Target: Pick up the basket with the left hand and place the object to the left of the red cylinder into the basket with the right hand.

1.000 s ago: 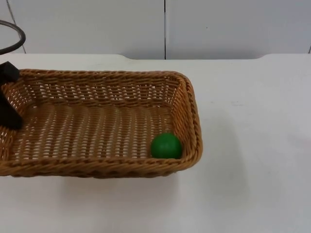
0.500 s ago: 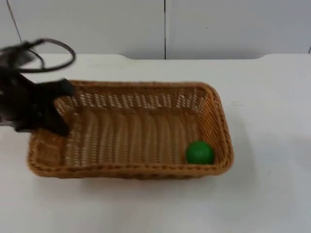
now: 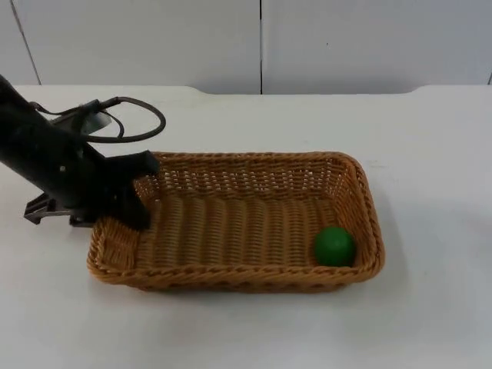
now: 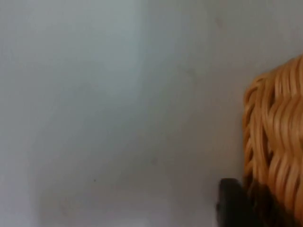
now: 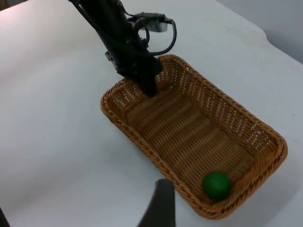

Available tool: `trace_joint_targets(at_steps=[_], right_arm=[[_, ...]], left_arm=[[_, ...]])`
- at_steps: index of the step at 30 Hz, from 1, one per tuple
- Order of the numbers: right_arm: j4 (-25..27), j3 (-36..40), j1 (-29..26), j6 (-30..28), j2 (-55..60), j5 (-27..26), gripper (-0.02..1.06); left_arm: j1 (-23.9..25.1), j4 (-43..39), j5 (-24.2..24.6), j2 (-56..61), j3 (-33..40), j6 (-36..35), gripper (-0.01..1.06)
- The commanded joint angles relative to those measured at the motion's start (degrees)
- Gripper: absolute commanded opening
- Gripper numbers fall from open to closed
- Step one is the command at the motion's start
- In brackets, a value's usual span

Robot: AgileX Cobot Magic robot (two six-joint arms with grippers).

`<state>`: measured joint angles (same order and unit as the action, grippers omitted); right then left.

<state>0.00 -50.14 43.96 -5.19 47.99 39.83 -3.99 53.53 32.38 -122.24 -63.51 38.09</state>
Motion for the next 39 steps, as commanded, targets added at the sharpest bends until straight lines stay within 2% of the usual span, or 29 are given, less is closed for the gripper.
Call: trace_joint_targets(at_steps=[1, 3, 4, 5, 8, 10, 12, 16, 20, 21, 25, 26, 28, 29, 32, 39], right_arm=[[-0.3, 0.1, -0.1, -0.1, -0.2, 0.2, 0.72], [-0.3, 0.1, -0.1, -0.1, -0.2, 0.4, 0.72], [-0.3, 0.1, -0.1, -0.1, -0.2, 0.4, 0.72], [-0.3, 0.1, -0.1, -0.1, -0.2, 0.4, 0.72], [-0.3, 0.1, -0.1, -0.1, -0.2, 0.6, 0.72], [-0.3, 0.1, -0.1, -0.1, -0.2, 0.6, 0.72], [-0.3, 0.1, -0.1, -0.1, -0.2, 0.2, 0.72], [-1.1, 0.1, -0.1, 0.3, -0.2, 0.2, 0.72], [-1.1, 0.1, -0.1, 1.8, -0.2, 0.2, 0.72], [-1.1, 0.1, -0.1, 1.8, -0.2, 0.2, 0.72], [-1.1, 0.1, -0.1, 2.3, -1.7, 0.0, 0.72], [-1.1, 0.1, -0.1, 2.3, -1.7, 0.0, 0.72], [-1.1, 0.1, -0.1, 2.3, -4.4, 0.0, 0.72], [-1.1, 0.1, -0.1, 2.3, -4.4, 0.0, 0.72], [-1.0, 0.9, -0.1, 2.3, -9.2, 0.4, 0.72], [-1.0, 8.3, -0.1, 3.2, -19.5, 1.0, 0.72]], left_arm=[[-0.1, 1.1, 0.3, 0.1, -0.1, 0.1, 0.56], [0.1, -0.6, 1.1, 0.7, -0.1, 0.1, 0.81], [0.8, -2.4, 1.1, 1.4, -0.3, 0.1, 0.90], [0.8, -2.4, 1.1, 1.4, -0.3, 0.1, 0.90], [2.6, -6.9, 1.8, 4.2, -0.8, -1.1, 1.04], [3.3, -7.8, 2.3, 5.4, -0.9, -2.3, 1.05], [5.7, -10.3, 4.6, 10.6, -0.9, -3.6, 1.05], [7.1, -12.5, 7.9, 17.1, -0.9, -4.1, 1.05], [7.3, -16.6, 12.3, 32.0, -0.7, -6.0, 1.05], [7.3, -16.6, 12.3, 32.0, -0.7, -6.0, 1.05], [7.3, -16.8, 12.4, 47.1, 2.6, -6.0, 1.05], [7.3, -16.8, 12.4, 47.1, 2.6, -6.0, 1.05], [7.3, -17.8, 11.7, 56.7, 6.9, -5.5, 1.05], [7.3, -17.8, 11.7, 56.7, 6.9, -5.5, 1.05], [7.3, -20.2, 10.2, 67.8, 12.8, -5.5, 1.05], [7.4, -20.2, 10.4, 88.6, 25.2, -6.1, 1.05]])
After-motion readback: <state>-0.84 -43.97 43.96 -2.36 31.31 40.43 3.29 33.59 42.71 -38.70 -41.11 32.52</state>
